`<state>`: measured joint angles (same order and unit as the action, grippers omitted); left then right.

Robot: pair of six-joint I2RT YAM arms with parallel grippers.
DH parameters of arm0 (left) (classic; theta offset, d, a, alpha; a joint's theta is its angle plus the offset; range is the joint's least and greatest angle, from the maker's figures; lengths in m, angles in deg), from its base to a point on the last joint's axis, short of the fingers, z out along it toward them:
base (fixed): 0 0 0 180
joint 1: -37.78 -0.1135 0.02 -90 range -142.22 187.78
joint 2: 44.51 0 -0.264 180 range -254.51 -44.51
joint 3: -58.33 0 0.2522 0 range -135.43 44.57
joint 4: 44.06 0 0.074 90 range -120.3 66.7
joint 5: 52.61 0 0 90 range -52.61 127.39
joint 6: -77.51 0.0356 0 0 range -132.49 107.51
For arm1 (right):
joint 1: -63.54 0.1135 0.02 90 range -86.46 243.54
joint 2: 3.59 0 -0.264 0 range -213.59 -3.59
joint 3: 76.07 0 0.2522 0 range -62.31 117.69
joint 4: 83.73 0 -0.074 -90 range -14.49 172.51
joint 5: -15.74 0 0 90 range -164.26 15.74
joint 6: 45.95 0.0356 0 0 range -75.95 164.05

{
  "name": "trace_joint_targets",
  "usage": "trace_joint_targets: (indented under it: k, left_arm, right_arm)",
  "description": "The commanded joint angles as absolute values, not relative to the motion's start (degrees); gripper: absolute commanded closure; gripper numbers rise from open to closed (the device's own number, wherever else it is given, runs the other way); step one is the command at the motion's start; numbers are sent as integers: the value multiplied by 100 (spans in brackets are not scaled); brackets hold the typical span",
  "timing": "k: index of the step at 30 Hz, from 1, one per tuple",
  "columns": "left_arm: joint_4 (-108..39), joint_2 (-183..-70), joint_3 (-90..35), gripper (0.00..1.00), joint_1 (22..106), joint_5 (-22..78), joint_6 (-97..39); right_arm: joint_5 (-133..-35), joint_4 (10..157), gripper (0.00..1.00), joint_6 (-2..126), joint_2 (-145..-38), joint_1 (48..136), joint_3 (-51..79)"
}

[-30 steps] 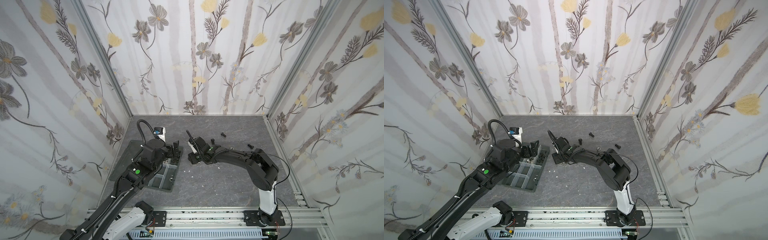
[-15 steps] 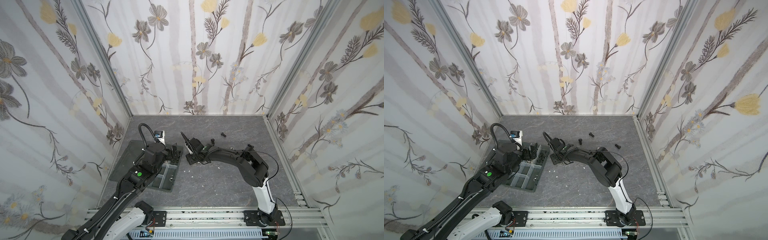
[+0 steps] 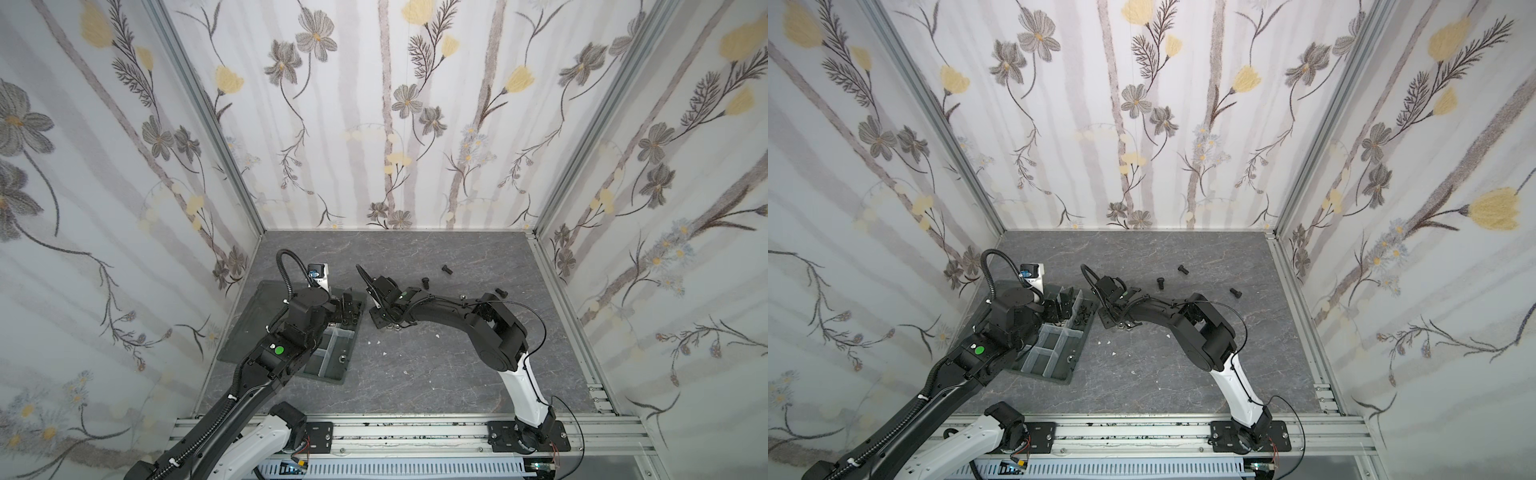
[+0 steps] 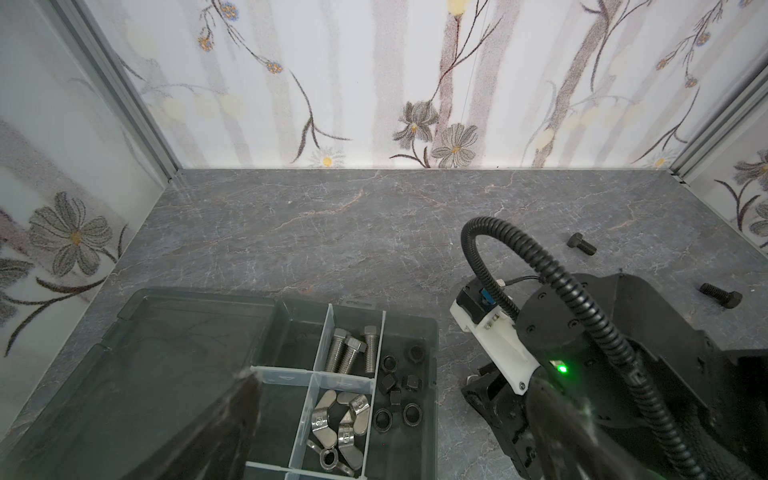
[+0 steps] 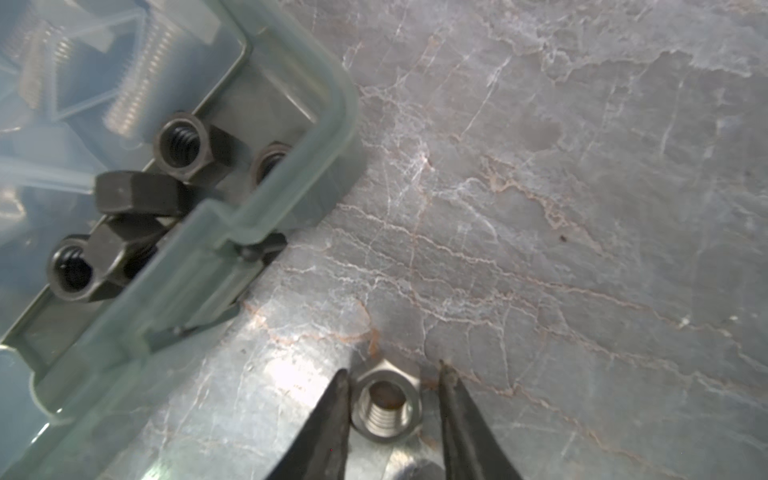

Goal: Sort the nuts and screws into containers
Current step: 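Lower the right gripper onto a silver hex nut and close on it, then carry the hex nut with the right gripper over the organizer box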

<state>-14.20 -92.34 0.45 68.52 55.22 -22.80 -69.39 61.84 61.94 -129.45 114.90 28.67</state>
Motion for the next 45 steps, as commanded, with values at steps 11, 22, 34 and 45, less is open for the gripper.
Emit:
trace_joint_targets:
  k: [11,22,34,45]
  left_arm:
    - [-1683,-9144,98,0,6742,5555,-2243]
    - [-1703,-8975,174,0,6728,5715,-2243]
    - [-1764,-8766,246,0,6707,5941,-2235]
    - [-1764,-8678,265,0,6714,5952,-2217]
  right_arm:
    - [-6714,5859,81,6075,-12792,11531,2936]
    - [-6780,6248,83,6066,-12139,11655,2552]
    - [-7567,6864,83,6075,-11680,12079,2276]
    - [-7933,6943,83,6141,-12100,12579,2648]
